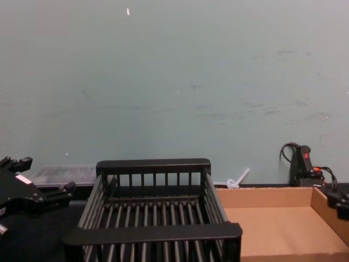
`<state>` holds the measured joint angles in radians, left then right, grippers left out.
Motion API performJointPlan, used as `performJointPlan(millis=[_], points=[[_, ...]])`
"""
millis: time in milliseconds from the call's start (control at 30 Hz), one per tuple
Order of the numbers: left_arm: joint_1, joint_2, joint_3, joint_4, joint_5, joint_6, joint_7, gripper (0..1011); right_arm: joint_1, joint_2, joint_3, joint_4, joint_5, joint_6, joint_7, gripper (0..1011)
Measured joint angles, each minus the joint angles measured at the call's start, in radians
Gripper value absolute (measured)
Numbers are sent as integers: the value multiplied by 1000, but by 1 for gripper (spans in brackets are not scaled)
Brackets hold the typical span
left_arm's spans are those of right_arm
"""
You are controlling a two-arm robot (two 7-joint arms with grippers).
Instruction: Pick up the white tape and place it into the black box , Pick up the silver tape and place it into the brown box.
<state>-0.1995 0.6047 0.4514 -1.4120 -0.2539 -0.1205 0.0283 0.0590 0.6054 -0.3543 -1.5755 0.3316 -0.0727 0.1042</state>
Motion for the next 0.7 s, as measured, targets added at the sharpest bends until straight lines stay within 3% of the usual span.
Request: performJointPlan(millis=[700], points=[[0, 0, 0, 0, 0, 0, 0, 1001, -189, 62, 71, -171, 57, 124, 79, 1002]])
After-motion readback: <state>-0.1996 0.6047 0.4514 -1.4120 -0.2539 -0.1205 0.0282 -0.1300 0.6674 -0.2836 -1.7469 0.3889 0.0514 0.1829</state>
